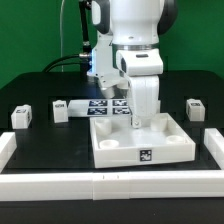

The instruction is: Assemble one leg

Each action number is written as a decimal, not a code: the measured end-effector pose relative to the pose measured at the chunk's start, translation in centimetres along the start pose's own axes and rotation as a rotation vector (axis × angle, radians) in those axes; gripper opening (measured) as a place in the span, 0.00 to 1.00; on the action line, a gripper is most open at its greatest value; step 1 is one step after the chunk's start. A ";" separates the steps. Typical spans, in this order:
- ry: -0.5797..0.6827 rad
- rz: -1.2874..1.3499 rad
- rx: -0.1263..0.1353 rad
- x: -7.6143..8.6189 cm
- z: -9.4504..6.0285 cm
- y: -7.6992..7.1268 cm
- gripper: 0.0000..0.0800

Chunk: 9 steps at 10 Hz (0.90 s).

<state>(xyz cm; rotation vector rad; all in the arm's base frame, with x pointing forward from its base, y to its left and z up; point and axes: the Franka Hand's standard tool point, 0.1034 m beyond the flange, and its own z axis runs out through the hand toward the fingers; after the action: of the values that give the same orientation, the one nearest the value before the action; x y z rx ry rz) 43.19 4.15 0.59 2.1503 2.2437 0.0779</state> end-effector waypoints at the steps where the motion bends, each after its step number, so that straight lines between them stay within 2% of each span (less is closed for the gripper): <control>1: 0.003 0.018 -0.007 1.0 0.0 0.3 0.07; 4: 0.012 0.029 -0.032 2.7 0.1 1.9 0.07; 9: 0.010 0.001 -0.038 2.7 0.2 2.9 0.07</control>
Offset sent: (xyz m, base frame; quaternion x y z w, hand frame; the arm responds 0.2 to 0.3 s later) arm 0.0271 0.0245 -0.0229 -0.0349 0.0091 0.0150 0.9992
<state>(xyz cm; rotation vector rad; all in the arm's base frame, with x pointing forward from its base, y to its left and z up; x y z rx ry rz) 45.94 7.01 0.61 2.1367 2.2278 0.1312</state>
